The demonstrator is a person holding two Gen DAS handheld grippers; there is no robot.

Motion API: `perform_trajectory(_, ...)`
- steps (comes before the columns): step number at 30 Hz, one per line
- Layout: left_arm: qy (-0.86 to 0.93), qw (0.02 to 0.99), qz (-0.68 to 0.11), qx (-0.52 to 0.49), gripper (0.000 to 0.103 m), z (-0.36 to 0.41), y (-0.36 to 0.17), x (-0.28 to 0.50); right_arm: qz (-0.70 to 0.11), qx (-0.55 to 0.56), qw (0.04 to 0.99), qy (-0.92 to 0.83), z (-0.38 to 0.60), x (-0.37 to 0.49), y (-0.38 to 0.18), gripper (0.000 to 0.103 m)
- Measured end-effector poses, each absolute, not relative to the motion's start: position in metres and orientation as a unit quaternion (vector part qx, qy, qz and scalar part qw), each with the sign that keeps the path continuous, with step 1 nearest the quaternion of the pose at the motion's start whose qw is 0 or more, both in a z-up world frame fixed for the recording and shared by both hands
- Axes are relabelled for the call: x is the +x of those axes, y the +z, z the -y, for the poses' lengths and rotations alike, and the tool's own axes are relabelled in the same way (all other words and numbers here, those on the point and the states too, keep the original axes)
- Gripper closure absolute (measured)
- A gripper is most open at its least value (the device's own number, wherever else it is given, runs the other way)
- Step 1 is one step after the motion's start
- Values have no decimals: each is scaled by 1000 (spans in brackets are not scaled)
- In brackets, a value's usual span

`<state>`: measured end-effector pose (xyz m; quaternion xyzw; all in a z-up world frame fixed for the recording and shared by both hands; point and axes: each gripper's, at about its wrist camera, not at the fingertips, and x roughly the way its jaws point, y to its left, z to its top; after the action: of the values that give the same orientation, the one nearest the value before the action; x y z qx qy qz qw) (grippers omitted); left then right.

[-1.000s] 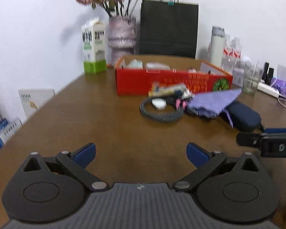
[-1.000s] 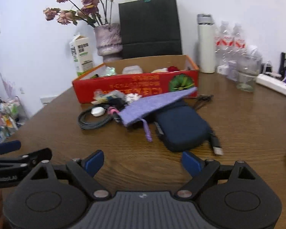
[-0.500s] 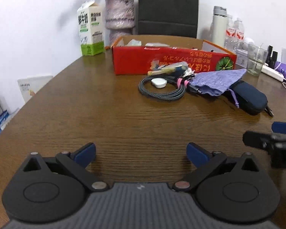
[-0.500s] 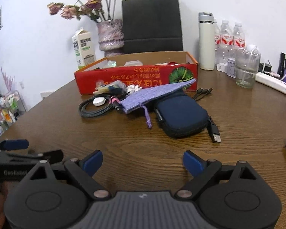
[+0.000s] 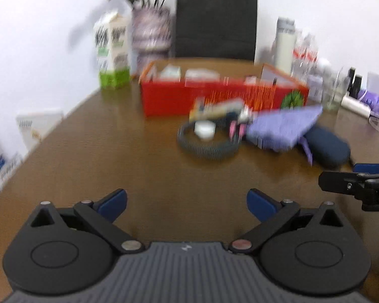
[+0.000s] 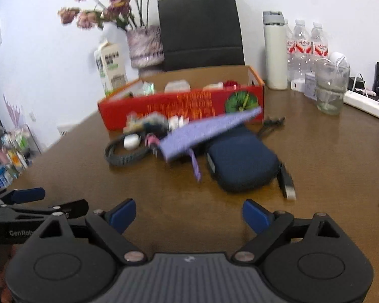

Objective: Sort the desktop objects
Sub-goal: 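Return both tools to the table and reach toward the purple pouch and small items, then carry a blue-white packet in the left tool into the box while the right tool drops the purple pouch in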

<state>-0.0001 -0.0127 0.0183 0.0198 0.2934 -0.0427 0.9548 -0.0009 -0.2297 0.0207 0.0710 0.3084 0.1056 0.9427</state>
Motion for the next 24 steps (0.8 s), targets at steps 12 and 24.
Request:
perform_trajectory(12, -125, 947, -279, 103, 18, 63, 28, 139, -303, 216, 926, 69, 263, 112, 24, 47)
perform_trajectory(24, -138, 950, -281, 7, 97, 30, 56, 140, -227, 196, 943, 146, 240, 93, 90, 101)
